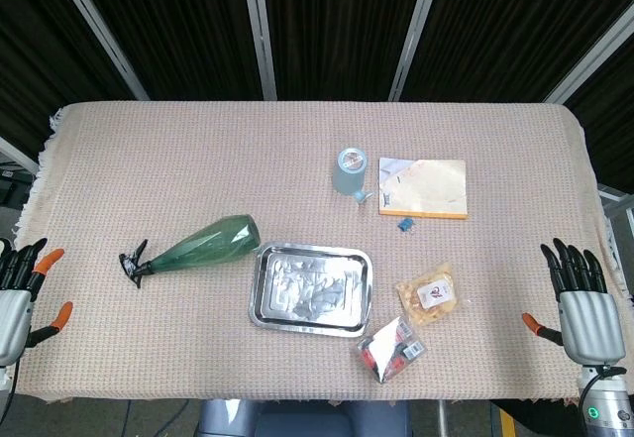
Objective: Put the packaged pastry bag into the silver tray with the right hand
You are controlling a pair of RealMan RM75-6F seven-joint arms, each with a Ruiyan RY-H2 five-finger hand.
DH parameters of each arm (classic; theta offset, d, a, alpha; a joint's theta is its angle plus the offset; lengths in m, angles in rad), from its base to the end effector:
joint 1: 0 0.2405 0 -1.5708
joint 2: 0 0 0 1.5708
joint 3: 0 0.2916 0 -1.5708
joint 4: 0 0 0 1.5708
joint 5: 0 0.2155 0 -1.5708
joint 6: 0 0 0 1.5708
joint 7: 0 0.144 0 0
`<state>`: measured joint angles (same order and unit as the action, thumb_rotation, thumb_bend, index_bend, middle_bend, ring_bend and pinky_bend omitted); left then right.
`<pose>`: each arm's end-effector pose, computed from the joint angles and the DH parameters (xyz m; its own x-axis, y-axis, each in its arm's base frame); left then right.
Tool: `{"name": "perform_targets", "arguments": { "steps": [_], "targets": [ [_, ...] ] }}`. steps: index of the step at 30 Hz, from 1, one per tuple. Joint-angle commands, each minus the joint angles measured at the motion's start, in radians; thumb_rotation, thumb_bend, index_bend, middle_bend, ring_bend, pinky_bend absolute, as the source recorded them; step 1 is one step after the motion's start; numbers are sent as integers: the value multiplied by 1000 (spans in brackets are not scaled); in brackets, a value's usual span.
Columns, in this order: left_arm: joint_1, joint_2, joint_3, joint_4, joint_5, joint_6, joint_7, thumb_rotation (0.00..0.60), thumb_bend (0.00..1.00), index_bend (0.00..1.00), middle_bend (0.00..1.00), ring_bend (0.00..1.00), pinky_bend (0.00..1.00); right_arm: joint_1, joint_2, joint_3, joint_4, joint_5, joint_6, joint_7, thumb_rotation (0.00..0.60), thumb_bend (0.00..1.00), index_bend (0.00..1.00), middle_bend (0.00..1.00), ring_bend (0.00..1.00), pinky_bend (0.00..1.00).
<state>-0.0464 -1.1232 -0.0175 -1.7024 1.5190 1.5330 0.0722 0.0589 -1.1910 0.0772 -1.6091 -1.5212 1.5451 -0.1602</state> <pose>-0.3303 0.1630 0.1613 0.3773 0.0064 0.9261 0.9261 0.0049 -0.3773 -0.3366 -0.1804 0.1554 0.4759 0.0715 0.8766 -0.8789 0.0024 0.4770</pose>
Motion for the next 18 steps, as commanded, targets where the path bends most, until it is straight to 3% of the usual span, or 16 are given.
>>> {"name": "perform_targets", "arguments": {
  "steps": [1,18],
  "targets": [
    [0,0,0,-3,-2,-4,5,600,336,140,0,0,0,1,-2,0,4,1,-2,5,600,61,0,0,0,0],
    [-6,9,-1,-32,1,-14,29,600,338,140,0,0,0,14,2,1,23,-6,-21,59,600,61,0,0,0,0]
  ]
}}
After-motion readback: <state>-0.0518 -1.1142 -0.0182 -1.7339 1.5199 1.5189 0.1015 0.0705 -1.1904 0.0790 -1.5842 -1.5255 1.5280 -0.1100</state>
